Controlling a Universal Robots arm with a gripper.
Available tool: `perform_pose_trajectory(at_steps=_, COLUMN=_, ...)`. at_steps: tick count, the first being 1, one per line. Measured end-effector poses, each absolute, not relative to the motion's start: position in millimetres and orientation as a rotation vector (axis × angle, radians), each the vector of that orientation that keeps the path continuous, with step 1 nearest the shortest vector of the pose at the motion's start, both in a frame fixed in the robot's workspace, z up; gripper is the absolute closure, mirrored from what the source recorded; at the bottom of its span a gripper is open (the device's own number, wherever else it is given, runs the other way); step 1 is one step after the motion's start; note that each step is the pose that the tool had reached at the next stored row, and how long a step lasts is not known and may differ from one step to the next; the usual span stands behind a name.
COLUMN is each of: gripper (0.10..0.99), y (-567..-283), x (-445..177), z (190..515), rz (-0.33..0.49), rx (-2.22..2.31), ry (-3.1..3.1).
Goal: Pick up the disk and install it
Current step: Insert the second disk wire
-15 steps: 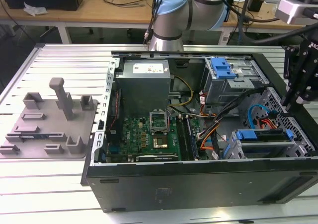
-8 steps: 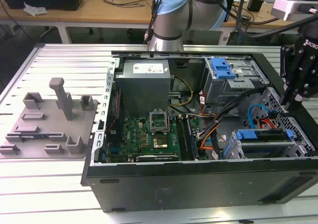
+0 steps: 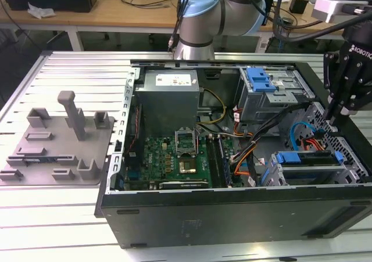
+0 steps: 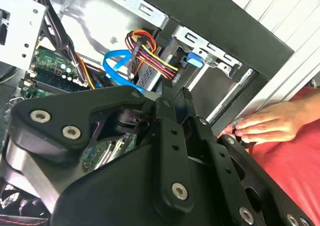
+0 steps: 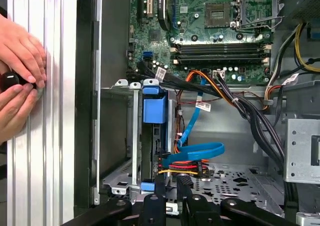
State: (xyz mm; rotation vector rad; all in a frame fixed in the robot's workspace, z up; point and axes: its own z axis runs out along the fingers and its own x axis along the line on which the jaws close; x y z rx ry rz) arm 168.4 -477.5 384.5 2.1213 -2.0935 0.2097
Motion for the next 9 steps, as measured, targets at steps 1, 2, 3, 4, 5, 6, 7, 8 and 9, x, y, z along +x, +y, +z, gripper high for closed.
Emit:
perform_pose_trajectory(at_steps=1, gripper=0.847, y=-477.5, x=168.4, z=383.4, rz=0.21, rx=2.121, ry=-2.092)
perform_pose_trajectory(at_steps=2, gripper=0.847, y=-477.5, x=168.3, z=381.4, rz=0.21, rx=2.121, ry=-2.09)
perform_pose_trajectory(at_steps=3, gripper=0.847, y=-477.5, x=168.0, z=378.7, rz=0.209, rx=2.122, ry=-2.088)
perform_pose_trajectory(at_steps=4, gripper=0.847, y=-477.5, x=167.4, z=377.6, rz=0.209, rx=2.122, ry=-2.087)
perform_pose_trajectory(at_steps=5, gripper=0.847, y=-477.5, x=167.1, z=377.1, rz=0.209, rx=2.123, ry=-2.086)
perform_pose_trajectory(at_steps=6, gripper=0.847, y=-477.5, x=166.6, z=376.8, rz=0.209, rx=2.123, ry=-2.086)
perform_pose_trajectory(at_steps=7, gripper=0.847, y=-477.6, x=165.3, z=376.4, rz=0.209, rx=2.125, ry=-2.085)
perform_pose_trajectory(at_steps=8, gripper=0.847, y=-477.6, x=164.4, z=376.4, rz=0.209, rx=2.125, ry=-2.084)
perform_pose_trajectory(at_steps=9, gripper=0.847, y=-477.5, x=163.8, z=376.3, rz=0.209, rx=2.125, ry=-2.084)
